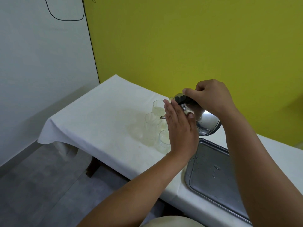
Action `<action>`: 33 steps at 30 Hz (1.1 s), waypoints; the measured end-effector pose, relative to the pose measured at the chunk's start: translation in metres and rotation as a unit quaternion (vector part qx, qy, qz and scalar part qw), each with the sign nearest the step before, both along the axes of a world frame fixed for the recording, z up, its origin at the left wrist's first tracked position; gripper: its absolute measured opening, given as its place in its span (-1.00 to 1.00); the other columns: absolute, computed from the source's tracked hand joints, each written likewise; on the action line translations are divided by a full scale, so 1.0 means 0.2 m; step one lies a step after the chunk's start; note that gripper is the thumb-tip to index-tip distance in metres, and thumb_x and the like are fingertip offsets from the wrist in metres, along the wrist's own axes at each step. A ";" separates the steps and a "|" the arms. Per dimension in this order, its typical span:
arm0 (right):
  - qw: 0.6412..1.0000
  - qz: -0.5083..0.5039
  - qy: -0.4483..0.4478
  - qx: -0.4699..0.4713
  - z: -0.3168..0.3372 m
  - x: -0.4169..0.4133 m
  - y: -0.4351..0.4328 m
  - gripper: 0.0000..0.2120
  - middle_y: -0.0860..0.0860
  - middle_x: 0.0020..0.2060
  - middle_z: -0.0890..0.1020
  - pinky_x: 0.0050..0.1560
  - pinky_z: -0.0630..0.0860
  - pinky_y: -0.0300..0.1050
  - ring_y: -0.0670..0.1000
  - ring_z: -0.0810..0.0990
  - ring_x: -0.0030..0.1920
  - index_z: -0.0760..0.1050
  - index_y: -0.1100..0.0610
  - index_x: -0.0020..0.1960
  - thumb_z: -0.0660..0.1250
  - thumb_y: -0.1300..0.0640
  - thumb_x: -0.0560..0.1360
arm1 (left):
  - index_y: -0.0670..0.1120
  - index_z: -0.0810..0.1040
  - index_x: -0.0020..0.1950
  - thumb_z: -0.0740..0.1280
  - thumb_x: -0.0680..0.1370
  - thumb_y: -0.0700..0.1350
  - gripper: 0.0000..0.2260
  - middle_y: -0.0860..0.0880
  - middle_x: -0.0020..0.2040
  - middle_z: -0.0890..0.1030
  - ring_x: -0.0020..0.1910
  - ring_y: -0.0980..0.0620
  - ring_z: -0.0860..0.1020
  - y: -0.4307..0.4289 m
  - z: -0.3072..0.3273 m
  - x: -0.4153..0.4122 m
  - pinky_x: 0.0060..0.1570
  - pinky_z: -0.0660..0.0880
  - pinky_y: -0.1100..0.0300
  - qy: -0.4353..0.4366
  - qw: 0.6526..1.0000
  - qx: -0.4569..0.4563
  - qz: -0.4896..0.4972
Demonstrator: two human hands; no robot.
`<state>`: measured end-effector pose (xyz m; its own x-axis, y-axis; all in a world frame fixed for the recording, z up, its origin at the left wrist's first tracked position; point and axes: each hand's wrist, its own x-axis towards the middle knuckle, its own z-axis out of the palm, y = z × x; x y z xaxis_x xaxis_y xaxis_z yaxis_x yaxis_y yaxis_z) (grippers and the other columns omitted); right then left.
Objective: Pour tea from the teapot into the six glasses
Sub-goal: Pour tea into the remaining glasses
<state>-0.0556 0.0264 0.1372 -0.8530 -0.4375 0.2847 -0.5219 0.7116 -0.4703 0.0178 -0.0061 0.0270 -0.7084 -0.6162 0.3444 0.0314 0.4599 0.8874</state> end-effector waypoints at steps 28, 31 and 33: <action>0.925 -0.147 -0.198 -0.289 -0.22 0.13 0.32 -0.38 0.14 -0.32 0.40 -0.26 0.29 -0.07 0.06 0.35 -0.31 0.50 0.48 -0.06 0.40 -0.15 0.37 | -0.22 -0.10 0.50 -0.28 0.56 0.09 -0.41 -0.20 0.54 -0.14 0.52 -0.08 -0.17 0.03 0.06 0.08 0.46 -0.22 0.02 -0.069 0.972 -0.198 -0.105; 0.921 -0.166 -0.191 -0.297 -0.21 0.15 0.35 -0.43 0.14 -0.36 0.41 -0.27 0.31 -0.06 0.06 0.36 -0.34 0.50 0.47 -0.08 0.42 -0.11 0.42 | -0.24 -0.06 0.50 -0.22 0.61 0.05 -0.46 -0.22 0.54 -0.09 0.52 -0.10 -0.14 0.05 0.08 0.11 0.46 -0.21 -0.01 -0.060 0.969 -0.211 -0.113; 0.918 -0.181 -0.189 -0.299 -0.20 0.16 0.36 -0.47 0.12 -0.41 0.42 -0.30 0.34 -0.07 0.06 0.37 -0.38 0.52 0.45 -0.10 0.43 -0.09 0.43 | -0.25 -0.06 0.50 -0.26 0.59 0.07 -0.43 -0.23 0.54 -0.10 0.52 -0.10 -0.15 0.07 0.10 0.14 0.46 -0.21 -0.01 -0.063 0.965 -0.217 -0.134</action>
<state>-0.0229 0.0990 0.0969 -0.9989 0.0315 0.0349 -0.0212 0.3613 -0.9322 0.0449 0.0079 0.0479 -0.8752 -0.2224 0.4297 0.1049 0.7797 0.6173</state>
